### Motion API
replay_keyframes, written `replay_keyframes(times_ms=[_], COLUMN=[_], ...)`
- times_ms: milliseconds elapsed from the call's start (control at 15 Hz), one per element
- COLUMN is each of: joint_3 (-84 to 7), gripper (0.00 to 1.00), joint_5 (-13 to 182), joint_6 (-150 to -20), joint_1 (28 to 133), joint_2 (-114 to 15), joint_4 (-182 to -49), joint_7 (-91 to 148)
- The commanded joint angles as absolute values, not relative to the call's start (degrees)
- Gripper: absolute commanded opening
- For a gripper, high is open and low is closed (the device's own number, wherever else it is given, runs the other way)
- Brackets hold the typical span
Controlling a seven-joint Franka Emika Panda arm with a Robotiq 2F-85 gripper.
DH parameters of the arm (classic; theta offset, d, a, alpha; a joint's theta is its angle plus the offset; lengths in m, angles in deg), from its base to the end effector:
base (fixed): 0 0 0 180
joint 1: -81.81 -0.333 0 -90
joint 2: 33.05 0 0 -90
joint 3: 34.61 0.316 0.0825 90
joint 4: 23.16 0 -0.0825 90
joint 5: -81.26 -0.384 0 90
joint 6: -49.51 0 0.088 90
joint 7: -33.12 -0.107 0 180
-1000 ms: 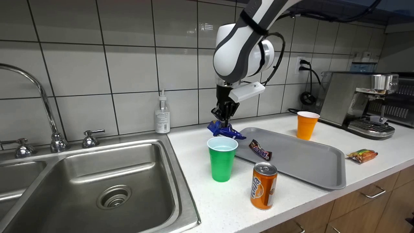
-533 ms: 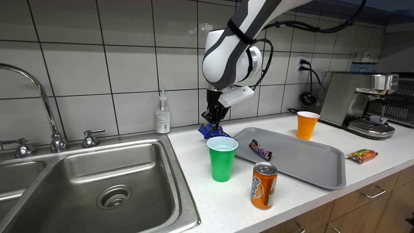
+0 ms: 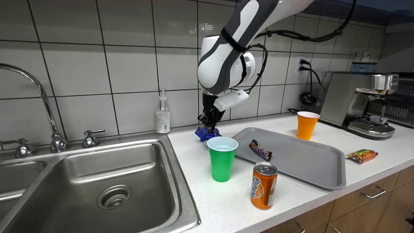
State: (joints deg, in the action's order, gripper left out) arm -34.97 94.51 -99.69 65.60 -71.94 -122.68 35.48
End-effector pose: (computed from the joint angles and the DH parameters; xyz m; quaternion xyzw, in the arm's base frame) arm 0.6578 0.1922 0.2057 0.9614 0.2493 0.1008 0.0586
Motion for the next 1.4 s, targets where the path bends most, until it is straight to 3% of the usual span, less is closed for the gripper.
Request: replay_keyframes(times_ms=[0, 533, 600, 1333], joint_3=[-34.8, -36.0, -36.3, -42.4], gripper=[0.38, 0.96, 0.99, 1.00], joint_5=[95.3, 95.8, 95.9, 102.4], joint_6=[-97.5, -98.3, -98.5, -98.5], joint_1=[65.5, 65.2, 65.2, 62.3], joint_2=[-72.8, -70.1, -69.7, -64.0], joint_4=[-119.9, -122.4, -123.1, -131.5], joint_7=[33.5, 31.2, 30.7, 20.5])
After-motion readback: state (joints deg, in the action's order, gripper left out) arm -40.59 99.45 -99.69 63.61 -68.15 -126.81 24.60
